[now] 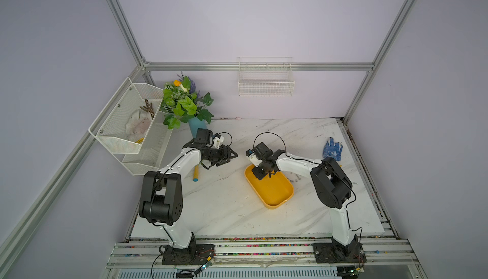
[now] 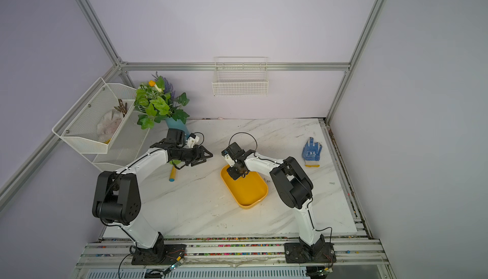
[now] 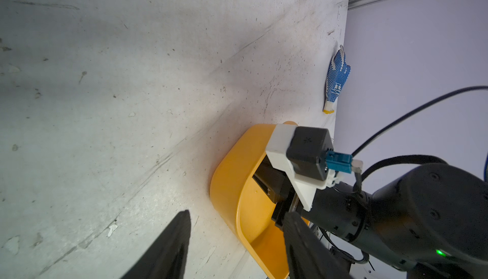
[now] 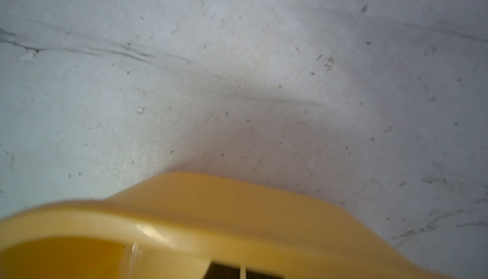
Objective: Take out the screws from the storage box
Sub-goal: Pick up the screw from the storage box.
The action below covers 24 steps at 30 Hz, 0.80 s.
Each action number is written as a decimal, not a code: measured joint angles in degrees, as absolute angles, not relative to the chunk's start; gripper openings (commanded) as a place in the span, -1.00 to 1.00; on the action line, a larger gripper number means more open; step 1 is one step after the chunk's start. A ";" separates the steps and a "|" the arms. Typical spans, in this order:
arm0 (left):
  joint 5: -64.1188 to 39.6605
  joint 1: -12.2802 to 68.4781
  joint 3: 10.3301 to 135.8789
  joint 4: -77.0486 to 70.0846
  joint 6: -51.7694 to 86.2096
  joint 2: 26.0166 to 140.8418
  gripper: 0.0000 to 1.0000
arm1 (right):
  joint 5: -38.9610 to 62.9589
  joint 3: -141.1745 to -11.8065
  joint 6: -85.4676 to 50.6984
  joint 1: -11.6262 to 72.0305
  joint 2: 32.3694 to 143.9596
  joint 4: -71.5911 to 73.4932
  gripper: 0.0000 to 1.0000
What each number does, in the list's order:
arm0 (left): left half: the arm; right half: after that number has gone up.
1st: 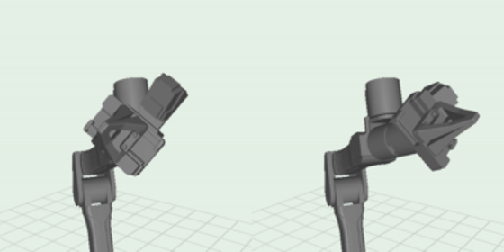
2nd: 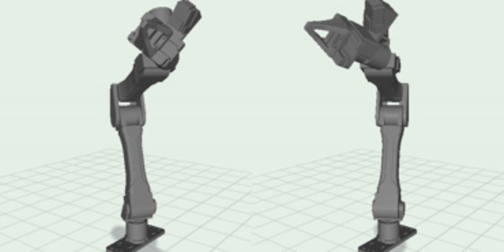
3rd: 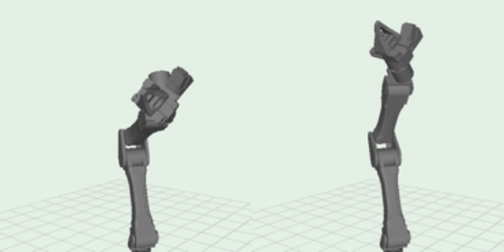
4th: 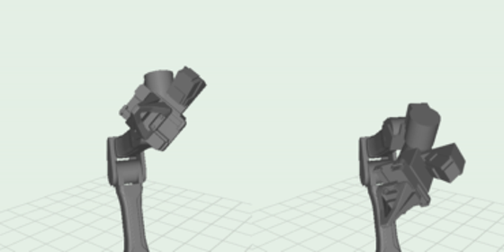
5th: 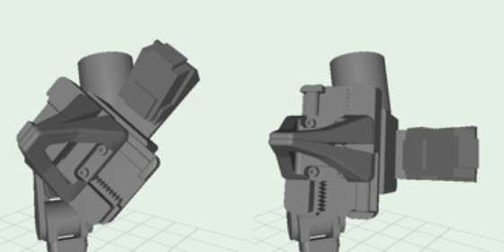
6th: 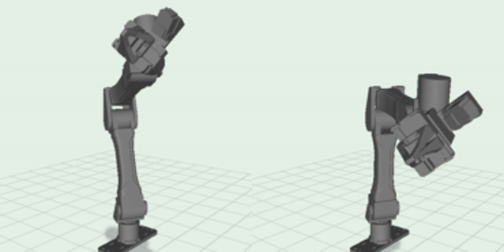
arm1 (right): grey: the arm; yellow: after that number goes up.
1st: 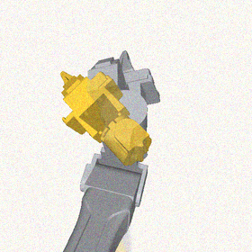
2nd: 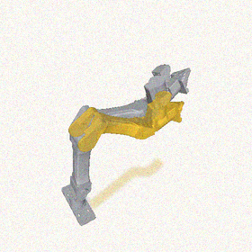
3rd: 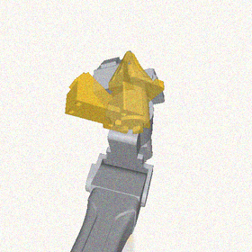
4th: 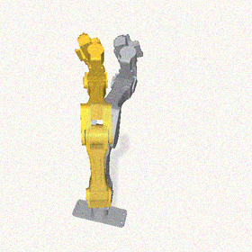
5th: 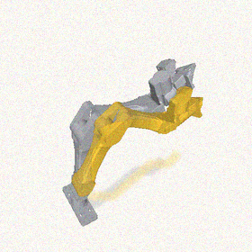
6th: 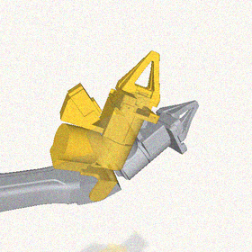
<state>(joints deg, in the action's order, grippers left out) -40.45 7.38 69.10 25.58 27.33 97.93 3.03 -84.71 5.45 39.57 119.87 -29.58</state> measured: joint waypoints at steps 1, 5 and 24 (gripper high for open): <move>-40.45 7.35 69.10 25.58 27.33 97.93 0.22 | 3.01 -84.71 5.45 39.57 119.87 -29.58 -1.00; -40.45 7.29 69.10 25.58 27.33 97.89 0.21 | 2.98 -84.86 5.08 39.59 119.85 -29.67 -1.00; -40.45 7.18 69.10 25.76 27.31 97.86 0.22 | 4.75 -80.29 -0.51 39.11 105.69 -35.16 -1.00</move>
